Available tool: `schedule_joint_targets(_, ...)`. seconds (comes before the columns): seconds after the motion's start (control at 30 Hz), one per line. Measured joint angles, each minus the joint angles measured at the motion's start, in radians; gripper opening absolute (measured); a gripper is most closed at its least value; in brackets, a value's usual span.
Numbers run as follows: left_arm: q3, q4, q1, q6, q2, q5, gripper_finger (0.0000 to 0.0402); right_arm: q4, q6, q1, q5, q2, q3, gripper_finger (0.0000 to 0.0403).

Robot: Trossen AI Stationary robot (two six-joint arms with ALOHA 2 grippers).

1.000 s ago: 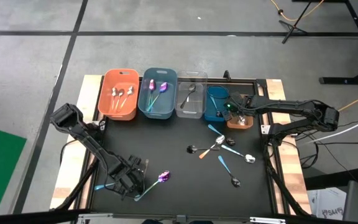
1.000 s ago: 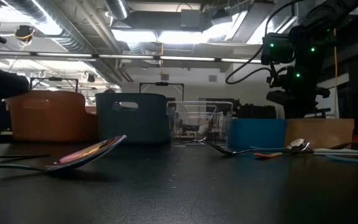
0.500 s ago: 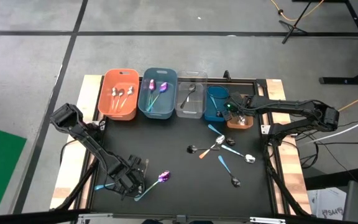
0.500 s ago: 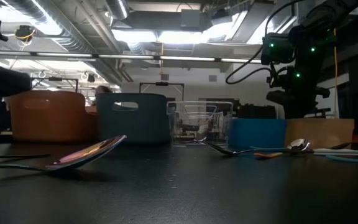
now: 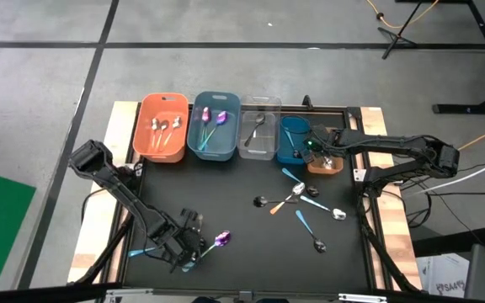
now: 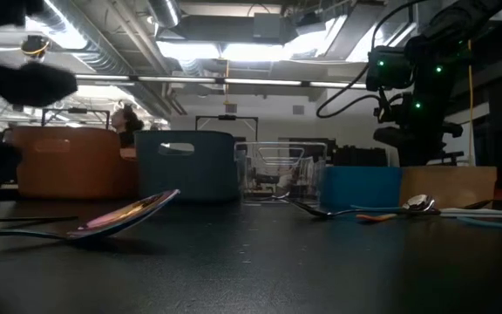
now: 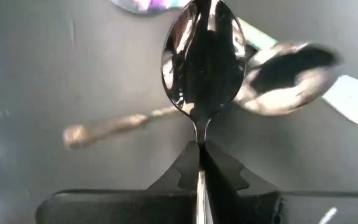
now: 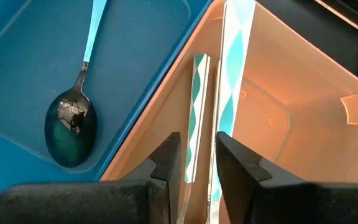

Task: Sort silverware by color (type)
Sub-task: Put the black spoon into the transparent bin

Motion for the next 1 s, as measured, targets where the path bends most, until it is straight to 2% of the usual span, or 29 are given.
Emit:
schedule_joint_targets(0.3, 0.124, -0.002, 0.107, 0.173, -0.002, -0.052, 0.0005, -0.008, -0.009, 0.000, 0.002, -0.031, 0.000, 0.0088)
schedule_joint_targets(0.57, 0.227, 0.022, 0.277, 0.423, -0.003, -0.195, 0.0005, -0.007, -0.010, 0.000, 0.002, -0.127, 0.000, 0.0088)
schedule_joint_targets(0.7, 0.283, 0.119, 0.378, 0.530, -0.003, -0.214, 0.0005, 0.000, -0.010, 0.001, -0.007, -0.187, 0.000, 0.0088)
schedule_joint_targets(0.83, 0.317, 0.300, 0.481, 0.586, -0.003, -0.212, 0.0005, 0.030, -0.011, 0.002, -0.024, -0.230, 0.000, 0.0088)
schedule_joint_targets(1.0, 0.337, 0.519, 0.610, 0.618, -0.005, -0.206, 0.0005, 0.142, -0.011, 0.072, -0.033, -0.246, 0.000, 0.0088)
